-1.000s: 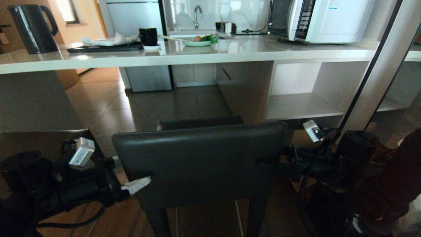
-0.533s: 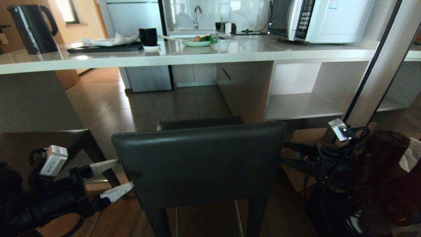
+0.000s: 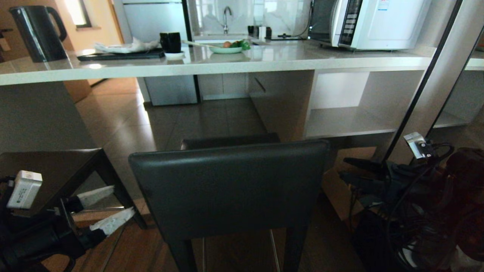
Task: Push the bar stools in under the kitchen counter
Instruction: Push the gray chair back under the dining table
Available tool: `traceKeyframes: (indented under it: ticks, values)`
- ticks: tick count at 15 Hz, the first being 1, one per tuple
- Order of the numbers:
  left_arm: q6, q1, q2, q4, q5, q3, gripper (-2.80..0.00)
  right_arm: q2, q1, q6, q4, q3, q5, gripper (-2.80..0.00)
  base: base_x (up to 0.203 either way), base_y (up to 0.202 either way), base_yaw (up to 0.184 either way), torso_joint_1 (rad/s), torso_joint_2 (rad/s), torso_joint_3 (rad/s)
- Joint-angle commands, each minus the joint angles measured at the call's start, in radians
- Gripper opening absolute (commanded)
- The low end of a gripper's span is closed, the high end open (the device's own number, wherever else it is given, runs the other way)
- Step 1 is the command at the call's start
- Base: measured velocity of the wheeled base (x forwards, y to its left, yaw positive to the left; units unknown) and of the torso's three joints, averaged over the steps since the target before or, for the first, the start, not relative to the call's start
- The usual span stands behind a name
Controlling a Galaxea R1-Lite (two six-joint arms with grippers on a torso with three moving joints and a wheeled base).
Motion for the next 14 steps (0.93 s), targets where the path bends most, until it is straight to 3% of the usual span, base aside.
traceKeyframes:
  ticks: [1, 3, 5, 7, 8, 10, 12, 14]
  values:
    - [-0.024, 0.044, 0.001, -0.009, 0.080, -0.042, 0.00, -0.013, 0.017, -0.009, -0.009, -0.016, -0.133, 0.00, 0.000, 0.000, 0.000, 0.000, 0.00, 0.000]
    - [-0.065, 0.025, 0.005, -0.009, 0.278, -0.105, 0.00, 0.006, 0.067, -0.027, -0.009, -0.059, -0.376, 0.00, 0.000, 0.000, 0.000, 0.000, 0.00, 0.000]
    - [-0.061, -0.014, 0.027, 0.012, 0.517, -0.156, 0.00, 0.010, 0.121, -0.073, 0.021, -0.094, -0.707, 0.00, 0.000, 0.000, 0.000, 0.000, 0.00, 0.000]
    - [-0.020, -0.073, 0.045, 0.081, 0.738, -0.192, 0.00, -0.038, 0.167, -0.120, 0.188, -0.122, -1.009, 0.00, 0.000, 0.000, 0.000, 0.000, 0.00, 0.000]
    - [0.028, -0.092, 0.054, 0.130, 0.806, -0.213, 0.00, -0.078, 0.177, -0.130, 0.297, -0.137, -1.095, 0.00, 0.000, 0.000, 0.000, 0.000, 0.00, 0.000]
    - [0.131, -0.102, 0.050, 0.272, 0.957, -0.255, 0.00, -0.162, 0.186, -0.138, 0.439, -0.160, -1.165, 0.00, 0.000, 0.000, 0.000, 0.000, 0.00, 0.000]
    - [0.147, -0.126, 0.024, 0.444, 1.108, -0.302, 0.00, -0.193, 0.185, -0.141, 0.522, -0.179, -1.190, 0.00, 0.000, 0.000, 0.000, 0.000, 0.00, 0.000]
    - [0.143, -0.149, -0.036, 0.572, 1.146, -0.317, 0.00, -0.187, 0.187, -0.149, 0.525, -0.178, -1.234, 0.00, 0.000, 0.000, 0.000, 0.000, 0.00, 0.000]
